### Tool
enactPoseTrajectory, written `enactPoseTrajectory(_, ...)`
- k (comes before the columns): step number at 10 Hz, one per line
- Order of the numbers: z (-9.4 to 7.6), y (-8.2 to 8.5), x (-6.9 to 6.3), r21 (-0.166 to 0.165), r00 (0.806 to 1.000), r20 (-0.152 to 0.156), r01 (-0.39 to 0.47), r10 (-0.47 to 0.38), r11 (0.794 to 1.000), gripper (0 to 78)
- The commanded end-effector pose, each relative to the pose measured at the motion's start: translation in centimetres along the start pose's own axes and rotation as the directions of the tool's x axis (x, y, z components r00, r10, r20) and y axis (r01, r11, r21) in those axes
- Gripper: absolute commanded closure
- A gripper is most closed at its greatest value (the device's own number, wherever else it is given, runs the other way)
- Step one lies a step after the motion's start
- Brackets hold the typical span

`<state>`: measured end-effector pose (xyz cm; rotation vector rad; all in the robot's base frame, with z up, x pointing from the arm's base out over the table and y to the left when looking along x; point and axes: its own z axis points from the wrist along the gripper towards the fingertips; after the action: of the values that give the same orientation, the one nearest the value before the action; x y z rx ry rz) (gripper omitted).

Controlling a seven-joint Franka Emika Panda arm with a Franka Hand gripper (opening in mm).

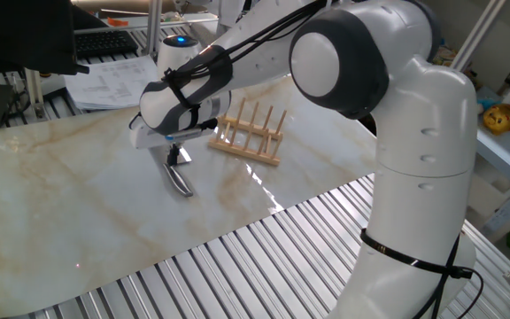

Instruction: Put the knife on the knife rack

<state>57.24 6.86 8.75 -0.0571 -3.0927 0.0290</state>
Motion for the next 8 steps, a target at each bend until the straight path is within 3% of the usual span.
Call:
enactPoseTrajectory(1,-0.02,0.11,-0.89,-0.010,1.000,-0.009,0.001,-0.001,1.000,77.6)
enactPoseTrajectory(8,0.43,0.22,-1.36,-0.003,0.999,-0.033,-0.002,0.002,1.000,77.6)
